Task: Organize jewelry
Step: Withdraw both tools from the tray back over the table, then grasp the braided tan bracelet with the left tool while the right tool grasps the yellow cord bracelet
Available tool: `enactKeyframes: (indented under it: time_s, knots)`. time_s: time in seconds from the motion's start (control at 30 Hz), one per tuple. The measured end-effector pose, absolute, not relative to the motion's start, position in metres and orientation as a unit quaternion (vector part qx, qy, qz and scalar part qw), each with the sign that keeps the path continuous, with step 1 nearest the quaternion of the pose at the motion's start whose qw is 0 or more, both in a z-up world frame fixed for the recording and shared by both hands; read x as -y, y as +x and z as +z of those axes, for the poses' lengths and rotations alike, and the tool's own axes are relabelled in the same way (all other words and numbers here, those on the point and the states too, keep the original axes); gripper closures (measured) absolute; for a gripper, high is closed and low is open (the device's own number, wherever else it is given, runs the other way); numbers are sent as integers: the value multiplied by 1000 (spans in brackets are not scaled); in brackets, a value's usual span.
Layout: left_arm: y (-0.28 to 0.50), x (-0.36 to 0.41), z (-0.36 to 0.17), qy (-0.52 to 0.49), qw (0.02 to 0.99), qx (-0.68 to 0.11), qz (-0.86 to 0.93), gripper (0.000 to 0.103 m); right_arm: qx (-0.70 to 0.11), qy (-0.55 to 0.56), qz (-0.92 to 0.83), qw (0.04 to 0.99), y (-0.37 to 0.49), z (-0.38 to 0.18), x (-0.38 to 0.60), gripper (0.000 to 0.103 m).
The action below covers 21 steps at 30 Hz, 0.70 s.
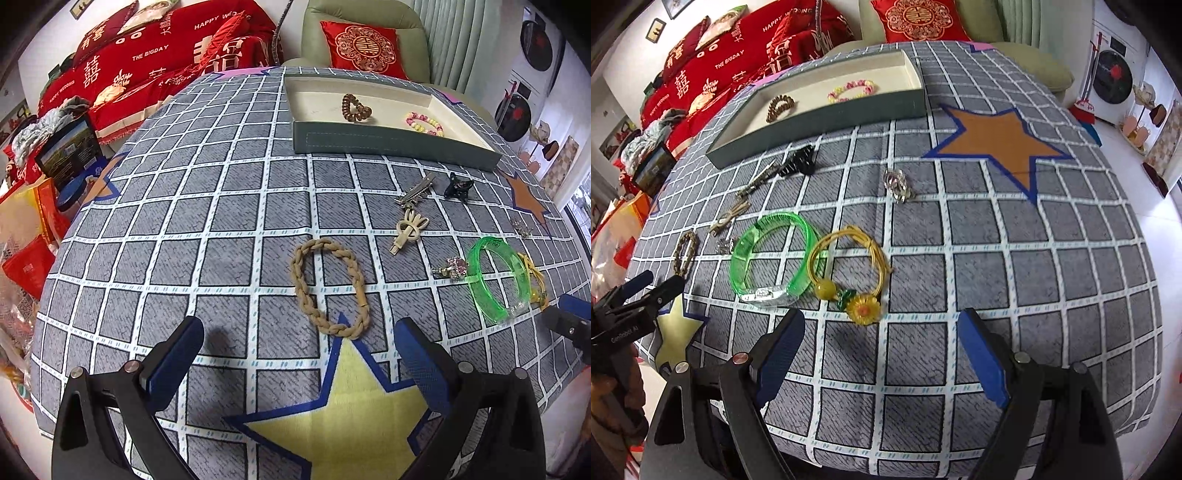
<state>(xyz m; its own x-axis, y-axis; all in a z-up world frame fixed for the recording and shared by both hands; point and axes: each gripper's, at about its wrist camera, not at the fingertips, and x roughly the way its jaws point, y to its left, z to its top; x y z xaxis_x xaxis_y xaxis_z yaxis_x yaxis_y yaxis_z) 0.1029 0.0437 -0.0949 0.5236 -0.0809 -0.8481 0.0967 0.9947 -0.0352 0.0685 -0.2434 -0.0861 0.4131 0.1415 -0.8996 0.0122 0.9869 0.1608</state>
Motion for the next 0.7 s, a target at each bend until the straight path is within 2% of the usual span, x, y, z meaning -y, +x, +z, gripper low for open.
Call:
enactKeyframes:
  time_s: [0.6,0.67,0.7]
  knots:
    - [111,-34,-101,16,872,-485,-60,0,-533,-13,20,846,84,-92,216,17]
    - [111,-32,-99,20,874,-481,-68,8,-533,-14,23,846,86,-92,213,19]
    - [112,-30,-98,22,874,-481,-72,13,-532,-16,25,847,86,-91,212,25]
